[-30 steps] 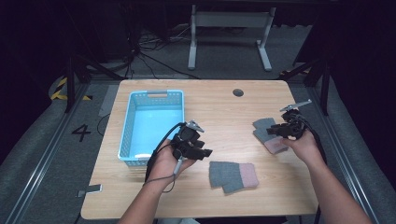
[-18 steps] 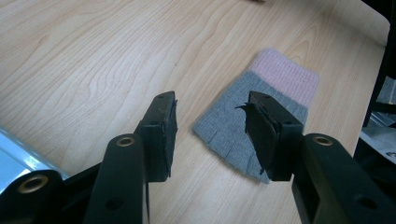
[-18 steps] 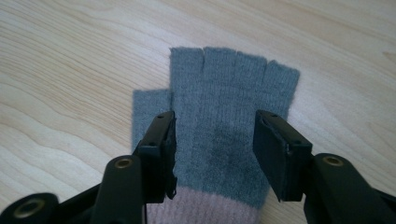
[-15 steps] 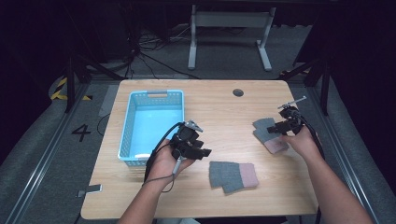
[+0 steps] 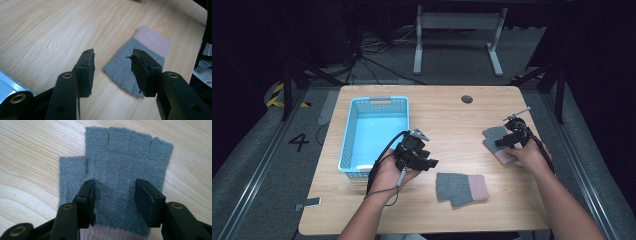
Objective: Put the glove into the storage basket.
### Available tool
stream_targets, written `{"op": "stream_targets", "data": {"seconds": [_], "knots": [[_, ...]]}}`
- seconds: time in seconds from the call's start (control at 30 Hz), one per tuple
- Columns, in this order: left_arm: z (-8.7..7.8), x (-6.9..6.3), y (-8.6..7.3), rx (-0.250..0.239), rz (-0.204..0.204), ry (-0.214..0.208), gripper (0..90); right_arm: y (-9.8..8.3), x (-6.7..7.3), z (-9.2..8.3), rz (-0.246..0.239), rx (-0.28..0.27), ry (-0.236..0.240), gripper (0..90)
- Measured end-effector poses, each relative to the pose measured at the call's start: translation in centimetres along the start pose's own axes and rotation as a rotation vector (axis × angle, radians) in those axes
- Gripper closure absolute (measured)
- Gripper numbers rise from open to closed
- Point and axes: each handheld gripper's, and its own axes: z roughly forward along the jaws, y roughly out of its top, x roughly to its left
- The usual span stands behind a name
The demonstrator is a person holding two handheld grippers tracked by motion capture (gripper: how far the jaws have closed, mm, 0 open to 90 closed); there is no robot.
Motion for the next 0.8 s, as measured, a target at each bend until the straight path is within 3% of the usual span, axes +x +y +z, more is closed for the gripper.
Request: {"op": "stream_targets", "data": {"seconds": [0.5, 0.8], "knots": [[-0.04, -0.06, 0.01, -0.001, 0.007, 0.002, 54.2, 0.08, -0.08, -0.15, 0.034, 0.016, 0.023, 80.4], [-0.18, -0.05, 0.01, -0.008, 0.004, 0.004, 54.2, 0.19, 0.07, -0.91, 0.03, -0.002, 0.02, 85.3]]}}
